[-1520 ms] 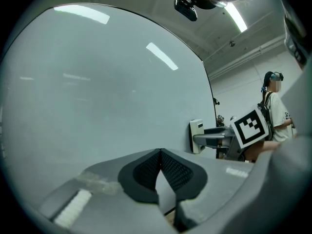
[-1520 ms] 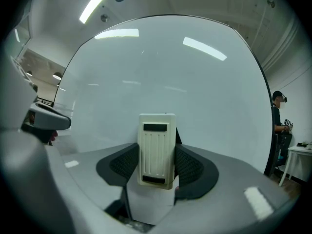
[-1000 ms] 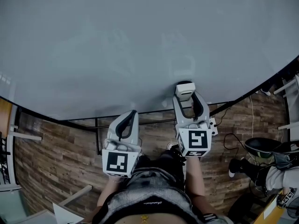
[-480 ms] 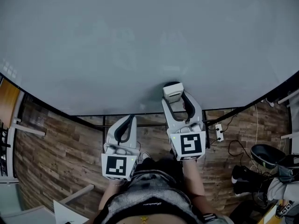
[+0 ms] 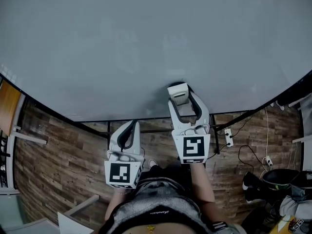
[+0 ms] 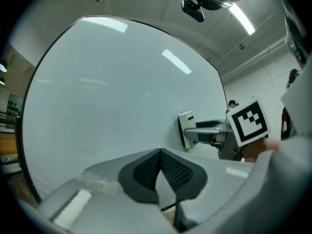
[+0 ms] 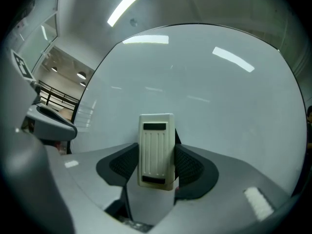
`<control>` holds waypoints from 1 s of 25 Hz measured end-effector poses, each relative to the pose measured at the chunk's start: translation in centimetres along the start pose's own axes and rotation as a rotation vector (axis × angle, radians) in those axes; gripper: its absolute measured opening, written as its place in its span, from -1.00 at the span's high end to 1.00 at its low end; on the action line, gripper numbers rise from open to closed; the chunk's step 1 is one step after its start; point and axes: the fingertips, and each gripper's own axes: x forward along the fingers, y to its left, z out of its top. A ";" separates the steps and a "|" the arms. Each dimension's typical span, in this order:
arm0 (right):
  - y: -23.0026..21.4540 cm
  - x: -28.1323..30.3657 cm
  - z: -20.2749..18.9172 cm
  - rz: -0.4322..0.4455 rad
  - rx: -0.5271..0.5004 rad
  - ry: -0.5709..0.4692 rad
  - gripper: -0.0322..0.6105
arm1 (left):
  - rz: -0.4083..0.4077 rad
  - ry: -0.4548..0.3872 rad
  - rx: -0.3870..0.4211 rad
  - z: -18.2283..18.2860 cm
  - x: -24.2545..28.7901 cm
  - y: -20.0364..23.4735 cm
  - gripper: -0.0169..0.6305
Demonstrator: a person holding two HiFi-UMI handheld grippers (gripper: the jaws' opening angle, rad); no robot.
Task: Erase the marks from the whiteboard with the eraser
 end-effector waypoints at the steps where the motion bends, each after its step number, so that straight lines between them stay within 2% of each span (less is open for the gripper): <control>1: -0.2 0.1 -0.4 0.000 0.003 0.003 0.16 | -0.003 0.001 -0.001 -0.1 0.2 -0.2 0.93; 9: 0.0 -0.1 -5.6 0.024 0.043 0.093 0.16 | -0.025 0.026 0.018 -0.9 0.9 -1.7 0.93; 14: -2.1 -0.9 -6.2 0.051 0.057 0.074 0.16 | -0.043 0.041 0.046 -0.2 2.8 -5.2 0.93; 17: -1.9 -1.0 -6.1 0.063 0.056 0.073 0.16 | -0.046 0.036 0.071 -0.1 3.1 -5.6 0.93; 19: -2.0 -1.2 -6.1 0.067 0.048 0.074 0.16 | -0.043 0.035 0.063 -0.1 3.1 -5.6 0.93; 25: -5.8 -2.1 -7.0 0.075 0.034 0.087 0.15 | -0.015 0.051 0.043 0.0 5.3 -7.3 0.93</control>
